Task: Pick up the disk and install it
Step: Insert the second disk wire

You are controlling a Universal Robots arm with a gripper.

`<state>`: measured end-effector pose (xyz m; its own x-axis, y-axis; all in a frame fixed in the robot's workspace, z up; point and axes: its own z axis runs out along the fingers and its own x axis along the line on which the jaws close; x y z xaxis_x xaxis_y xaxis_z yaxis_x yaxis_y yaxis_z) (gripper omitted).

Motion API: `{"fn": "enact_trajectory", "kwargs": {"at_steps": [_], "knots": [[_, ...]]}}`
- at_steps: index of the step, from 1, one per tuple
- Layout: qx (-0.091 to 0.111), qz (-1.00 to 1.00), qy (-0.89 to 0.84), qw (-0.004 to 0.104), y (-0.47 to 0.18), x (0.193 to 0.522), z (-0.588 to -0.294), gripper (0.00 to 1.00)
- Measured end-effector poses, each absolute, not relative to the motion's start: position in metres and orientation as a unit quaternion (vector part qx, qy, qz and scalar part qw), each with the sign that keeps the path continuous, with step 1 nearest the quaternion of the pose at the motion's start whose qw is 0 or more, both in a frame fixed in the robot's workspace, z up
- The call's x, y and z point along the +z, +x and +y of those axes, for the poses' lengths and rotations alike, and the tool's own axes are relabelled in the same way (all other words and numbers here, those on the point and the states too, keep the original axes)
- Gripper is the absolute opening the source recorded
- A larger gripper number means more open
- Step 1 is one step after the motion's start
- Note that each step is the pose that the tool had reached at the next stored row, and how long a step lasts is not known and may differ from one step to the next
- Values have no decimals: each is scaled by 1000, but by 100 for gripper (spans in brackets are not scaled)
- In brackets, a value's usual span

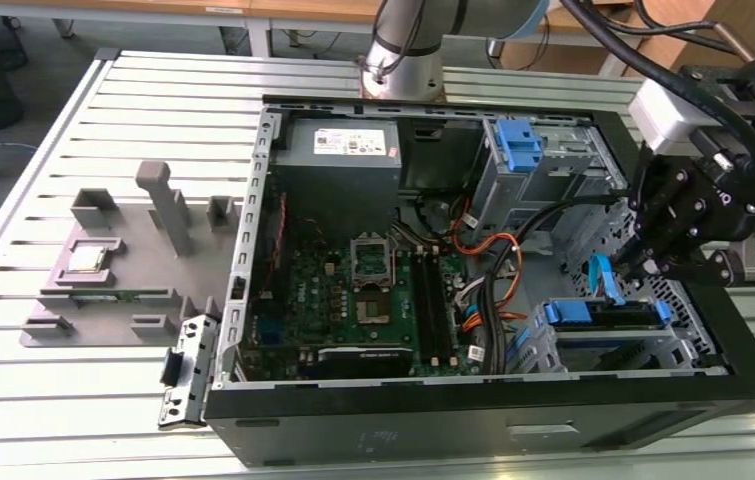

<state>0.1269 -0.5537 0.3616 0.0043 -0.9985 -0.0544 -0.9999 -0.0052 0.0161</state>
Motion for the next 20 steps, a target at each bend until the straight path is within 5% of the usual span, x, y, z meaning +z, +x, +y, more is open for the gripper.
{"fn": "enact_trajectory", "kwargs": {"at_steps": [20], "knots": [[25,705,-709,14,162,358,-532,23]]}}
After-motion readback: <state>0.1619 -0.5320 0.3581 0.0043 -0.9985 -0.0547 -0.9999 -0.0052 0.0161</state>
